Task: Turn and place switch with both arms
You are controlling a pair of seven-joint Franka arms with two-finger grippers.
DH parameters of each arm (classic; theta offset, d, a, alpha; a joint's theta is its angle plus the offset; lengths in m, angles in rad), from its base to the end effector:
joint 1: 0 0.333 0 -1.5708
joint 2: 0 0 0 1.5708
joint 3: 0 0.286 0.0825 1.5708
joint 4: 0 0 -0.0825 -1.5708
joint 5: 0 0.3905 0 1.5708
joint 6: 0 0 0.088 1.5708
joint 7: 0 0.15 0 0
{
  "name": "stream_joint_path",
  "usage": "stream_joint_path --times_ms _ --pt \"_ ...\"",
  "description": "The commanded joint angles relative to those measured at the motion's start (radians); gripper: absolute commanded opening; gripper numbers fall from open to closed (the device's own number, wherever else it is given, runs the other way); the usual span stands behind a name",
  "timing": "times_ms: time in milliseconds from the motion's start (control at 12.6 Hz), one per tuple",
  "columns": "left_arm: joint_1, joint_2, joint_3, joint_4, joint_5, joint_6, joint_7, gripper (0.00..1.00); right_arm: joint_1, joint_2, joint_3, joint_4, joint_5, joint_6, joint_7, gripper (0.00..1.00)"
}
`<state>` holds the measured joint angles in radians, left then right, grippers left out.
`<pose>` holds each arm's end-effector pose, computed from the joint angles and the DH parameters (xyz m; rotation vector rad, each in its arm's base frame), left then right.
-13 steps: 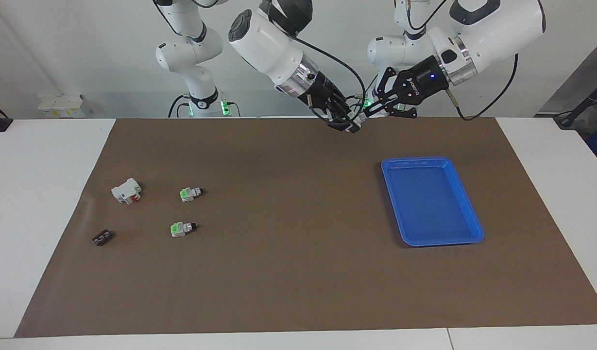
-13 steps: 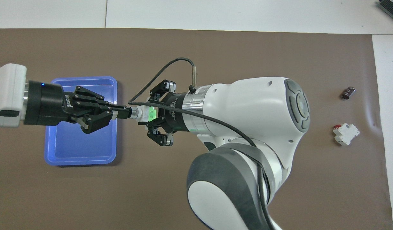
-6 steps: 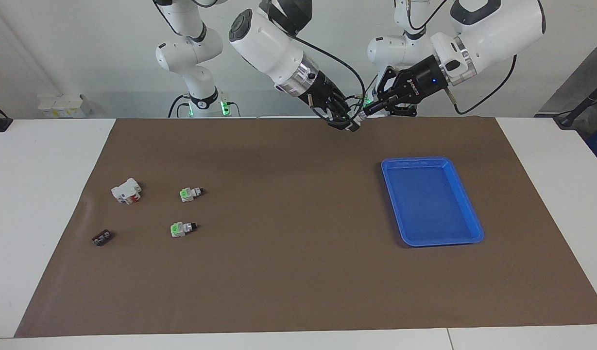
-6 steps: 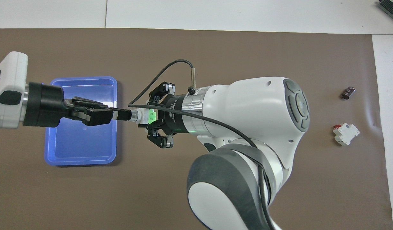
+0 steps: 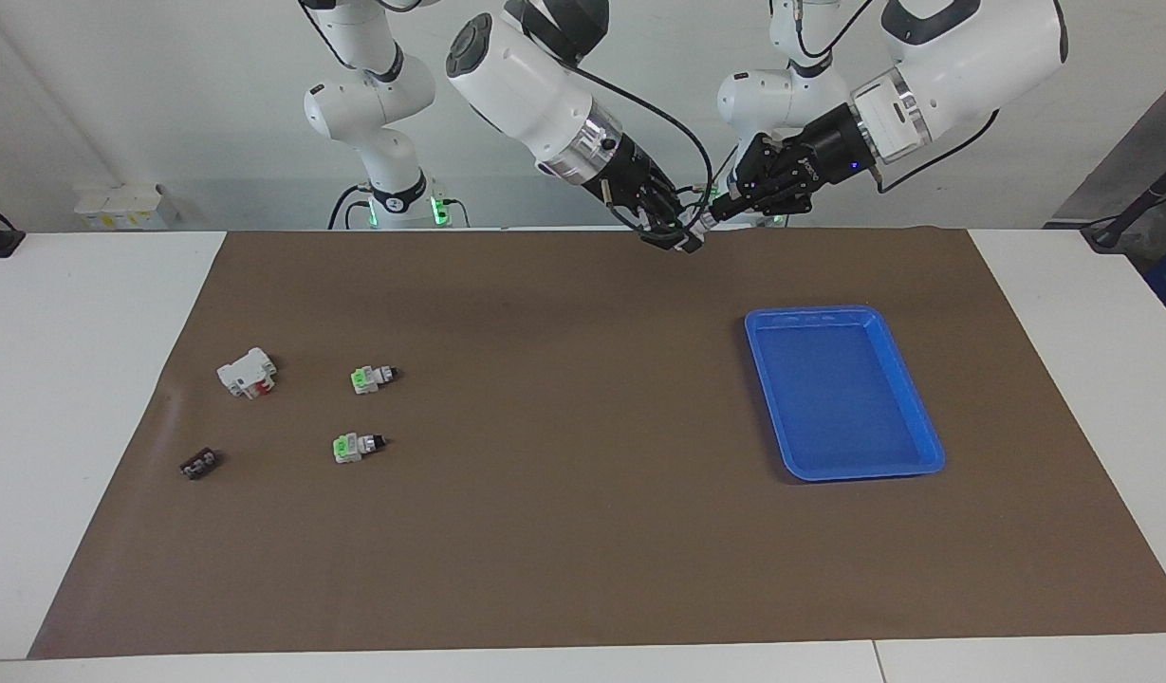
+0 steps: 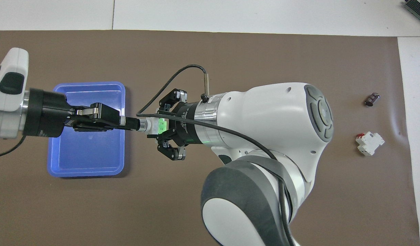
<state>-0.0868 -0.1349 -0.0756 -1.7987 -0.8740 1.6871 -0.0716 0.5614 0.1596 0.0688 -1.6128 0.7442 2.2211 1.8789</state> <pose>0.5114 -0.1937 0.5737 2.2844 0.0083 -0.0953 0.5196 0.4311 0.5258 -1.7157 1.7322 0.6766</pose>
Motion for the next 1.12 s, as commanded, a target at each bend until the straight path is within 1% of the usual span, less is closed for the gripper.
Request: stream_joint_path --times_ms 0,239,558,797,1036 --pt "-0.007 -0.035 -0.012 -0.002 -0.013 -0.069 -0.123 0.0 -0.003 0.014 0.005 0.007 0.009 0.028 0.009 0.0" --pt "-0.008 -0.035 -0.019 0.007 -0.013 -0.067 -0.29 0.0 -0.005 0.014 0.005 0.007 0.009 0.028 0.009 0.0" --pt "-0.007 -0.035 -0.026 0.013 -0.013 -0.067 -0.43 0.0 -0.005 0.014 0.005 0.007 0.009 0.028 0.009 0.0" --pt "-0.007 -0.035 -0.027 0.029 -0.013 -0.057 -0.646 0.0 -0.003 0.012 0.005 0.005 0.009 0.026 0.009 0.0" --pt "-0.007 -0.035 -0.027 0.029 -0.016 -0.049 -0.782 0.0 -0.005 0.011 0.005 0.004 0.011 0.023 0.008 0.0"
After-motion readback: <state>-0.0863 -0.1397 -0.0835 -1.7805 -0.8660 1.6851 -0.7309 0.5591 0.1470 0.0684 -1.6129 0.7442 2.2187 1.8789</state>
